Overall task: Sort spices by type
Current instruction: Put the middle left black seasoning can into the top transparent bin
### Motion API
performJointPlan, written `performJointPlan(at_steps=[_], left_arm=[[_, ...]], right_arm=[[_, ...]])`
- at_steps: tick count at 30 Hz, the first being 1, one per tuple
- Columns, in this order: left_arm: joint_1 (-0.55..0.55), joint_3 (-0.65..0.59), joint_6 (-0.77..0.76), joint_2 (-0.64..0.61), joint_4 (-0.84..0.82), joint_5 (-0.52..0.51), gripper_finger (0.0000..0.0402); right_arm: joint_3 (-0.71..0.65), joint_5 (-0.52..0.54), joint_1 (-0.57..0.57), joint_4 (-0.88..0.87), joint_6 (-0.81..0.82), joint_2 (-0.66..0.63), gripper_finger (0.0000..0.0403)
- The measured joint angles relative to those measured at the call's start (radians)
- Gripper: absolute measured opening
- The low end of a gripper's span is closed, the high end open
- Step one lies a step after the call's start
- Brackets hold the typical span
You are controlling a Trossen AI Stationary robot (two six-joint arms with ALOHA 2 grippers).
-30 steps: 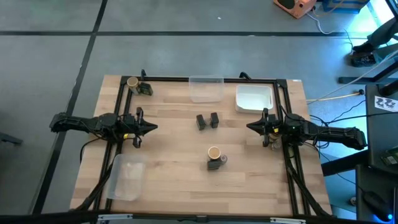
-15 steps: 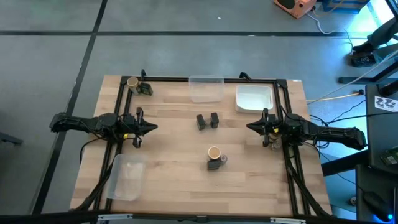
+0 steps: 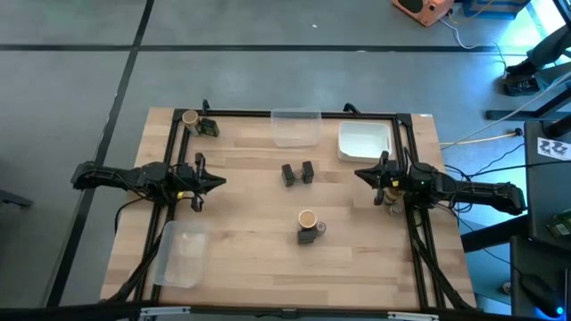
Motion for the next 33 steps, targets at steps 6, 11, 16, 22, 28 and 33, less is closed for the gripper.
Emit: performJointPlan(at_steps=[6,11,16,22,28,33], left_arm=[[0.000,0.000,-0.055,0.000,0.140,-0.002,0.0011],[0.000,0.000,-0.055,0.000,0.270,-0.045,0.0011],[0.005,0.007,0.008,0.028,0.350,-0.077,0.0011],[0.046,0.091,0.043,0.185,0.362,-0.078,0.0011],[0.108,0.238,0.099,0.462,0.392,-0.080,0.0011],[0.140,0.384,0.154,0.699,0.392,-0.079,0.0011]], right_arm=[[0.000,0.002,0.000,0.000,0.000,0.000,0.0017],[0.000,0.015,0.000,0.001,0.000,0.000,0.0017],[0.000,0.100,0.000,0.006,-0.002,0.000,0.0017],[0.000,0.124,0.000,0.051,-0.008,0.000,0.0017],[0.000,0.125,0.000,0.099,-0.050,0.000,0.0017],[0.000,0.125,0.000,0.109,-0.076,0.000,0.0017]])
